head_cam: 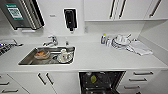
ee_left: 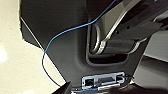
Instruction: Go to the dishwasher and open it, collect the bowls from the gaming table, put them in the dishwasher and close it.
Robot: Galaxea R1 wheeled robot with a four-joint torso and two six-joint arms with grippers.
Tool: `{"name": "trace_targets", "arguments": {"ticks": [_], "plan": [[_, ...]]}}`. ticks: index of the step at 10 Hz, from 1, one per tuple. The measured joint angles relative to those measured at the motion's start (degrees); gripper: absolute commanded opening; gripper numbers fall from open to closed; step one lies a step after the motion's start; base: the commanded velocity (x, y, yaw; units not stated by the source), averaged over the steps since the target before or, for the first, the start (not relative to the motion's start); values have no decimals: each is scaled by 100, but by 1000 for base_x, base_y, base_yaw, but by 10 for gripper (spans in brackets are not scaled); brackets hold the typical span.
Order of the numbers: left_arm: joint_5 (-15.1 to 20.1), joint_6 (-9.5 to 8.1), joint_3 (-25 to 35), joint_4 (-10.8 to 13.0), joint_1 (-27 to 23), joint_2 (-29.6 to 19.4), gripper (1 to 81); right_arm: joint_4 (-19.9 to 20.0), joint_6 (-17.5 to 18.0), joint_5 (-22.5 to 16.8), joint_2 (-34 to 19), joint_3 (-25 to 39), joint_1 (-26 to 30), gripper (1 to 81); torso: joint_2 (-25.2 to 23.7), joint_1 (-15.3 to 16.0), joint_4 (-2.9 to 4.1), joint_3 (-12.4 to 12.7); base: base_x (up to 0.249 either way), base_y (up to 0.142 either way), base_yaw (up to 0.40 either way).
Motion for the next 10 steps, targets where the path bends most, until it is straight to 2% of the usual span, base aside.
{"name": "trace_targets", "arguments": {"ticks": [3, 6, 8, 10], "plan": [[-1, -2, 0, 0, 0, 4, 811, 2, -5, -27, -833, 251, 22, 811, 0, 0, 0, 0, 0, 0, 0], [0, -2, 2, 0, -6, 15, 811, 4, -29, -165, -1298, 344, -438, 811, 0, 0, 0, 0, 0, 0, 0], [5, -2, 0, 0, -17, 13, 811, 2, -180, -201, -1180, 177, -859, 811, 0, 0, 0, 2, 0, 0, 0], [0, 0, 0, 0, -68, 15, 811, 13, -386, -215, -887, -312, -1108, 811, 0, 0, 0, 2, 0, 0, 0]]}}
